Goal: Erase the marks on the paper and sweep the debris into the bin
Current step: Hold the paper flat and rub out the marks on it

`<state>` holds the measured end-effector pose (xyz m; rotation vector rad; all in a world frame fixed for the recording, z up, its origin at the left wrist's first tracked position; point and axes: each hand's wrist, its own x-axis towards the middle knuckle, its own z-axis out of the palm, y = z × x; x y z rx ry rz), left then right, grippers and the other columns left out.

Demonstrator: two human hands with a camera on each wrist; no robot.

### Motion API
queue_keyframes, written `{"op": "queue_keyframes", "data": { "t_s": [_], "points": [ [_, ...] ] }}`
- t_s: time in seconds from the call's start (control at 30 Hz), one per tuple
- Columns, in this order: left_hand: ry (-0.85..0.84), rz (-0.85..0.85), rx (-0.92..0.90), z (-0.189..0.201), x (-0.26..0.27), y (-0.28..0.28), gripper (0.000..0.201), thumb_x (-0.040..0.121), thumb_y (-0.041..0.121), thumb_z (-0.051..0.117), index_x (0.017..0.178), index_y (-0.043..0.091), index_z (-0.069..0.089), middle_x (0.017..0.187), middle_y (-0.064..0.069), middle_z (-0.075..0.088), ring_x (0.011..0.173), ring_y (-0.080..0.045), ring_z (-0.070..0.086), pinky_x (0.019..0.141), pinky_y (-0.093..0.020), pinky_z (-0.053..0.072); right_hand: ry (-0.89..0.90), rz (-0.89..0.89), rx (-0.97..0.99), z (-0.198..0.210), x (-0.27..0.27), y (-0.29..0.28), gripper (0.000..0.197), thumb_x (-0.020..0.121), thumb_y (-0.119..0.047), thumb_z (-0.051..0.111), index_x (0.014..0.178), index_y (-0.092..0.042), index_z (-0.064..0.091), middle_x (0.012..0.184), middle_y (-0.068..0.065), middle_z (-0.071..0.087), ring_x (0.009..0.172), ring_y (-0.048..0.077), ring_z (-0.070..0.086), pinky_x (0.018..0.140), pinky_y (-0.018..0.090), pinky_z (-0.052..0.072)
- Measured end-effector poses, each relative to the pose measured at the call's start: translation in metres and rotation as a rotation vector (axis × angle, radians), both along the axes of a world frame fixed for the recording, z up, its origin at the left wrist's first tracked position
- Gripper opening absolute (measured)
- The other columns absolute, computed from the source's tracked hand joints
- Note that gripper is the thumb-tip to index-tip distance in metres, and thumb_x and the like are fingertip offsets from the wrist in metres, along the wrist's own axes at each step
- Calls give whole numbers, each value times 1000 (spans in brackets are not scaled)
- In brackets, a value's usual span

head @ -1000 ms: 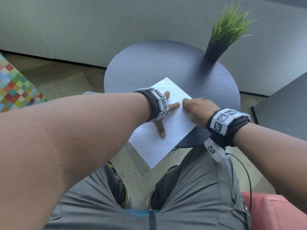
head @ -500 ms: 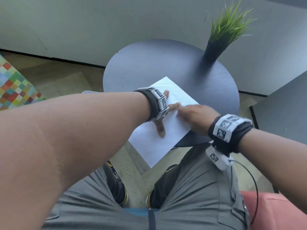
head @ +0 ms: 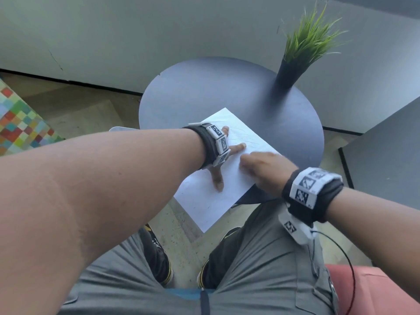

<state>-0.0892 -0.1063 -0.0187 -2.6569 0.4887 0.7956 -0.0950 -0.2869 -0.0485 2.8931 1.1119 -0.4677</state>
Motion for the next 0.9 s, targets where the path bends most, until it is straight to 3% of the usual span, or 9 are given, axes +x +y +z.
{"op": "queue_keyframes", "data": {
  "t_s": [0.07, 0.2, 0.3, 0.37, 0.53, 0.7, 0.83, 0.9],
  "points": [
    [1, -3, 6, 0, 1, -1, 140, 37, 92, 65, 140, 56, -23, 158, -13, -23, 141, -51, 14, 99, -71, 28, 35, 28, 14, -1, -11, -3, 6, 91, -24, 42, 95, -28, 44, 91, -3, 55, 86, 27, 56, 74, 39, 48],
    [5, 5, 3, 2, -1, -3, 137, 44, 89, 66, 142, 55, -22, 158, -15, -23, 142, -51, 11, 101, -72, 24, -50, -226, -4, 10, 23, -28, 11, 92, -28, 40, 99, -26, 48, 100, 4, 61, 90, 32, 57, 77, 41, 50],
    [-1, 1, 11, 0, 0, -2, 138, 42, 91, 65, 142, 55, -23, 158, -14, -24, 142, -51, 10, 100, -72, 25, -7, -70, 5, 6, -4, -8, 7, 88, -18, 45, 93, -23, 46, 92, 2, 57, 87, 29, 55, 72, 37, 47],
    [2, -3, 18, 0, 0, -2, 139, 41, 91, 64, 141, 55, -24, 158, -14, -24, 142, -52, 11, 100, -72, 26, 64, 16, 33, 1, -21, -1, 4, 92, -21, 44, 93, -25, 45, 90, -1, 55, 86, 27, 54, 72, 37, 46],
    [0, -2, 4, 2, -1, -2, 137, 43, 90, 65, 142, 55, -23, 159, -14, -22, 142, -50, 13, 101, -71, 26, -61, -203, 15, 7, 20, -25, 7, 95, -27, 42, 97, -26, 48, 98, 5, 61, 89, 31, 56, 75, 40, 48],
    [2, -2, 7, -1, 0, 0, 139, 40, 92, 64, 140, 56, -25, 158, -11, -25, 142, -50, 13, 101, -71, 26, 29, 34, 29, 1, -16, -9, 5, 95, -24, 42, 95, -28, 45, 90, -5, 55, 84, 25, 56, 71, 39, 48],
    [0, 14, -13, 0, -2, -1, 136, 42, 92, 63, 141, 56, -24, 159, -12, -24, 143, -49, 10, 101, -71, 24, -38, -222, -15, 9, 25, -27, 14, 96, -30, 42, 104, -26, 53, 103, 2, 63, 94, 30, 58, 79, 39, 49],
    [9, 30, -23, -3, -2, 1, 136, 39, 94, 61, 139, 58, -25, 158, -10, -25, 142, -49, 9, 101, -71, 25, 13, -385, 99, 14, 31, -26, 12, 96, -31, 47, 100, -24, 57, 98, 3, 65, 90, 27, 58, 76, 34, 47]
  ]
}}
